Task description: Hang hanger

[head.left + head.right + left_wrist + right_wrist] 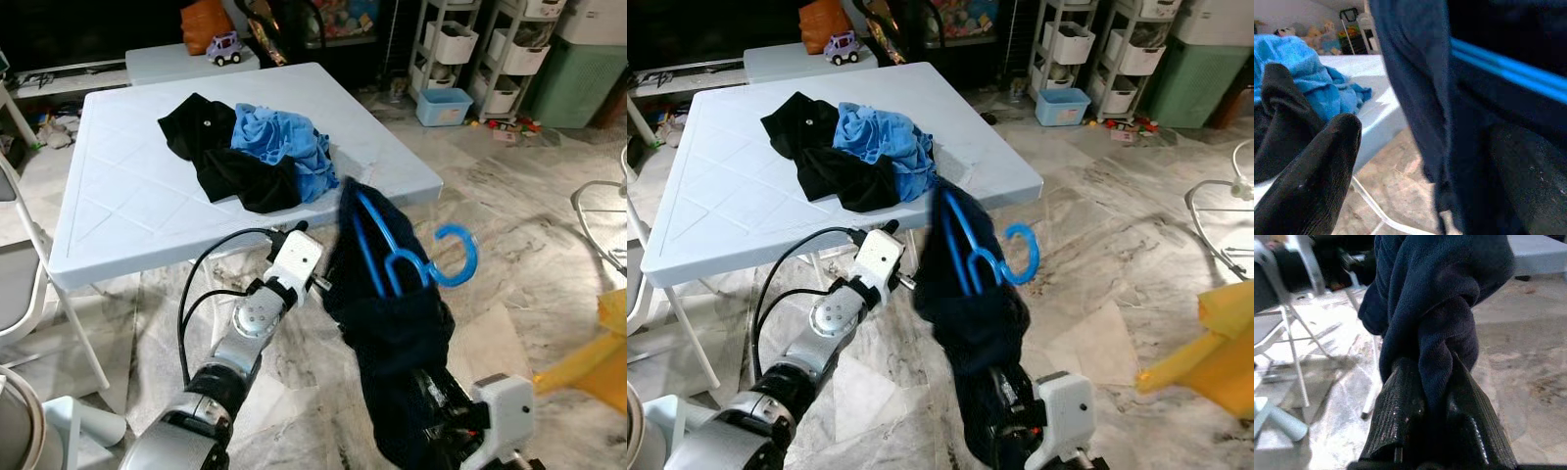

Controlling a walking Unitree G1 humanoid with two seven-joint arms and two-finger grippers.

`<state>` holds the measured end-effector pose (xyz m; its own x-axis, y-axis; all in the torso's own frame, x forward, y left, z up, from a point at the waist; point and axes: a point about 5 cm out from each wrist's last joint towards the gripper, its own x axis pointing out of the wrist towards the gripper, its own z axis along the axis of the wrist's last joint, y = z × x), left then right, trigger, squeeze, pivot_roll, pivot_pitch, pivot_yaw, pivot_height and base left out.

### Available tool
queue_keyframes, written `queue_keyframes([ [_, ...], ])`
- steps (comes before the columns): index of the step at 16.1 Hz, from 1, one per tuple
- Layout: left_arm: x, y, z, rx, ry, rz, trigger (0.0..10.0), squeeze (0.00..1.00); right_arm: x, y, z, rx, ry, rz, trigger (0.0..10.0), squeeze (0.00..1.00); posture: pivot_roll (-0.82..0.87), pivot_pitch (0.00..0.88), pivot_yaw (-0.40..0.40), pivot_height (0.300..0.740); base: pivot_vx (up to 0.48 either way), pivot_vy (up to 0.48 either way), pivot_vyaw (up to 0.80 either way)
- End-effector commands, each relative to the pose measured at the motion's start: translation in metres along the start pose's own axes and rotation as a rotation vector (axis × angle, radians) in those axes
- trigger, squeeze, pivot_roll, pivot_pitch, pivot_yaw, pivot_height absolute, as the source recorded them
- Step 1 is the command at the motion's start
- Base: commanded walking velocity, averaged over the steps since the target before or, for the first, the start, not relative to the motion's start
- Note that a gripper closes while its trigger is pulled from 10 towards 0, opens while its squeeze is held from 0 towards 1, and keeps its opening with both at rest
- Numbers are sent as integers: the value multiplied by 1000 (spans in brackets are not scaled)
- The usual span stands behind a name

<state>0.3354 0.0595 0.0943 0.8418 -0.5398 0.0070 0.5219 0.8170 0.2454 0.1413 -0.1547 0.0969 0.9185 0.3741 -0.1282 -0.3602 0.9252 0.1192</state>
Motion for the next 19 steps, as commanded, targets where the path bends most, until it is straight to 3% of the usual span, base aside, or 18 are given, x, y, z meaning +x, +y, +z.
queue_keyframes([
  [1,3,2,3,-2,-7,-5,10000,0,-1,5,13,7,-48,52,10000,0,-65,15,-1,740,0,0,0],
  [2,3,3,3,-3,-3,-3,10000,0,-3,7,15,10,-36,80,10000,0,-69,18,3,740,0,0,0],
  [4,3,3,2,-8,-1,-8,0,0,-9,9,17,35,-27,112,10000,0,-73,21,5,740,0,0,0],
  [10,1,22,-2,4,38,57,0,0,-22,-2,14,27,39,100,10000,0,-69,19,12,740,0,0,0],
  [15,3,32,1,22,41,95,0,0,-20,-1,12,35,50,100,10000,0,-64,18,19,740,0,0,0],
  [17,6,38,8,20,14,110,0,0,-20,-15,1,-56,129,-1,10000,0,-63,19,21,740,0,0,0],
  [19,10,40,17,20,-18,110,0,0,-21,-22,-9,-135,201,-25,10000,0,-62,20,21,740,0,0,0],
])
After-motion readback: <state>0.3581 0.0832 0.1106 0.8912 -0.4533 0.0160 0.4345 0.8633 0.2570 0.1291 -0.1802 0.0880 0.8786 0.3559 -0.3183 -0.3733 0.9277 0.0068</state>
